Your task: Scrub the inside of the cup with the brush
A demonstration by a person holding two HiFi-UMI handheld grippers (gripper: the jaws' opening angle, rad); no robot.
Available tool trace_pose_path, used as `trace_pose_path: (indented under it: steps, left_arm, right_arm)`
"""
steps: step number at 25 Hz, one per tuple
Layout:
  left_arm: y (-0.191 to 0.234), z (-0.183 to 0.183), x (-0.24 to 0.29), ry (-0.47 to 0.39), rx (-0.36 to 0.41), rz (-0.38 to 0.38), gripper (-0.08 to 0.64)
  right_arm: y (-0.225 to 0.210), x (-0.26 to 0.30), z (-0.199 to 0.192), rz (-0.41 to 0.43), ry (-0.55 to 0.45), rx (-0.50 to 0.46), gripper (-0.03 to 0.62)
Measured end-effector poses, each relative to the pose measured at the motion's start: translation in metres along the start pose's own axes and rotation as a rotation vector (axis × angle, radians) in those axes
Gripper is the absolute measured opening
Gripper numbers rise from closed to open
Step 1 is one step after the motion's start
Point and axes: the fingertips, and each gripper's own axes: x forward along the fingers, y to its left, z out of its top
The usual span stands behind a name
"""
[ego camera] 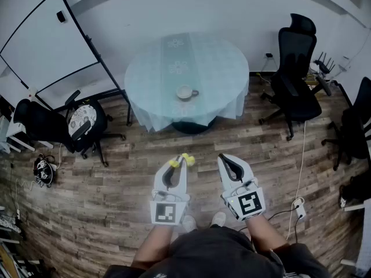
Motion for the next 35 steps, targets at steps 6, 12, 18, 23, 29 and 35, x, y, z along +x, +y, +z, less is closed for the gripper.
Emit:
trace_pose_path:
  steps: [6, 12, 18, 23, 29, 35]
  left_arm:
    - [0.033, 0.008, -0.020, -0.008, 0.010, 0.002, 0.037]
    - [0.065, 0.004, -0.038, -0.002, 0.002, 0.008, 0.037]
    - [0.093, -0.010, -0.055, 0.025, -0.010, -0.007, 0.038]
    - [0.117, -0.018, -0.064, 0.028, -0.021, -0.009, 0.037]
    - [0.140, -0.034, -0.059, 0.051, -0.019, 0.004, 0.038]
    - [0.152, -0.042, -0.019, 0.066, -0.020, 0.012, 0.038]
  right_arm:
    - [0.026, 0.015, 0.007, -0.012, -0.001, 0.000, 0.002]
    - [0.055, 0.032, 0.013, -0.012, -0.015, 0.020, 0.002]
    - [0.073, 0.045, 0.007, -0.039, -0.015, 0.103, 0.002]
    - [0.091, 0.052, -0.002, -0.068, 0.003, 0.097, 0.002]
    - [0.096, 0.071, -0.011, -0.070, 0.012, 0.100, 0.002]
    - [0.065, 0.107, -0.012, -0.062, 0.008, 0.092, 0.002]
